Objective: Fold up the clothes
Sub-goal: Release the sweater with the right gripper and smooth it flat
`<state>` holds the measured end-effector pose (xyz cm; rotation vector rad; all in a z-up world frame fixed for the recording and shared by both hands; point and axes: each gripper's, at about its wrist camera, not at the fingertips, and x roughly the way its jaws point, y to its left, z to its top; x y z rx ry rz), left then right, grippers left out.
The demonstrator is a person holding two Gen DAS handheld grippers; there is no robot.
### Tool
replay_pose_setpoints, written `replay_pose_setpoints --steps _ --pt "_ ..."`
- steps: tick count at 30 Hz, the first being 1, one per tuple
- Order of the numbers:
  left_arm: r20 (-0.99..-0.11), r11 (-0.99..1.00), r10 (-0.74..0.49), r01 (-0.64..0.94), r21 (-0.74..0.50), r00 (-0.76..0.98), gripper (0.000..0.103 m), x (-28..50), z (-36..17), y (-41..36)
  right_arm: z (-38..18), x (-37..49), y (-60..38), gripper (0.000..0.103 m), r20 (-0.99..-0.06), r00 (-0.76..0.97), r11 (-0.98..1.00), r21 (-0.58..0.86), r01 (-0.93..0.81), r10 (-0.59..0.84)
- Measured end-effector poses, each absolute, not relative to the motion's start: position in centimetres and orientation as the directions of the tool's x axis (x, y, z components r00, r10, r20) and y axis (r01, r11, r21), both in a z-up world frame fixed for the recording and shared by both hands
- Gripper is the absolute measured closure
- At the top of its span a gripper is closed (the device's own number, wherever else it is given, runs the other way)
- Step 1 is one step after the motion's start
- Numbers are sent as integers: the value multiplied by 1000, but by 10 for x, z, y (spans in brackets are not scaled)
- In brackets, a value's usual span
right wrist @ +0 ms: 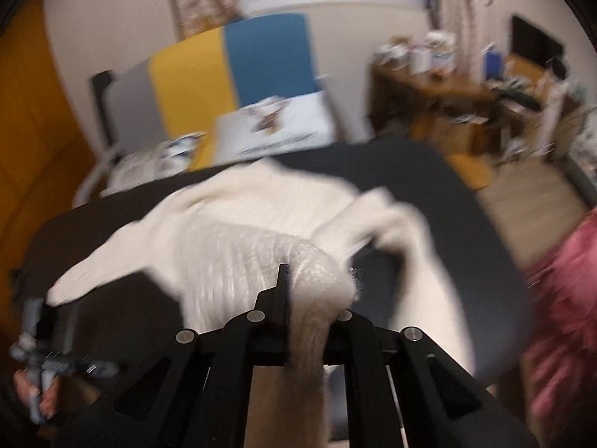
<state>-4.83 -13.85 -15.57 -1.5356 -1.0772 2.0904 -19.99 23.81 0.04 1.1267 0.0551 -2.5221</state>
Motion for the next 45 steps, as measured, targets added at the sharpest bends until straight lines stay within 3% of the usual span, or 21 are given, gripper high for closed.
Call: replay_pose_setpoints --steps 2,6,9,13,17,18,19,21,28,29,32,45 --pt "-646 -637 670 165 -753 -366 92 -64 -156 -132 3 -224 244 96 -738 -637 -955 35 296 -224" --pt "-614 -588 694 197 -785 -375 92 -100 -164 -122 -21 -267 258 95 -782 -604 -976 25 216 -153" --pt "-601 -552 706 242 -798 -374 92 -126 -178 -112 -47 -291 268 91 -811 -568 -985 49 166 -137" --pt "-608 -532 705 294 -794 -365 92 -150 -195 -101 -63 -284 282 76 -789 -585 -980 120 157 -190" --pt "-598 -479 712 368 -797 -368 90 -162 -214 -92 -57 -252 291 73 -738 -643 -977 121 173 -205" --pt "-598 -468 709 385 -795 -373 90 -164 -218 -89 -54 -243 292 67 -723 -659 -977 121 177 -209" --pt "-599 -460 706 399 -793 -378 90 -167 -221 -88 -51 -234 294 54 -706 -674 -975 123 184 -216" --pt "-585 -422 708 427 -800 -397 88 -172 -227 -86 -45 -216 298 44 -673 -702 -972 127 199 -231" --pt "-603 -407 680 469 -784 -418 85 -182 -229 -73 -39 -156 304 40 -622 -736 -962 135 236 -268" --pt "-603 -407 678 468 -784 -420 85 -182 -229 -70 -43 -149 302 40 -624 -731 -960 147 237 -276" --pt "-640 -465 639 448 -763 -427 97 -184 -223 -62 -57 -135 297 40 -644 -707 -955 160 249 -293" --pt "-748 -706 506 291 -645 -431 99 -146 -157 -107 -116 -100 272 40 -722 -586 -930 289 227 -368"
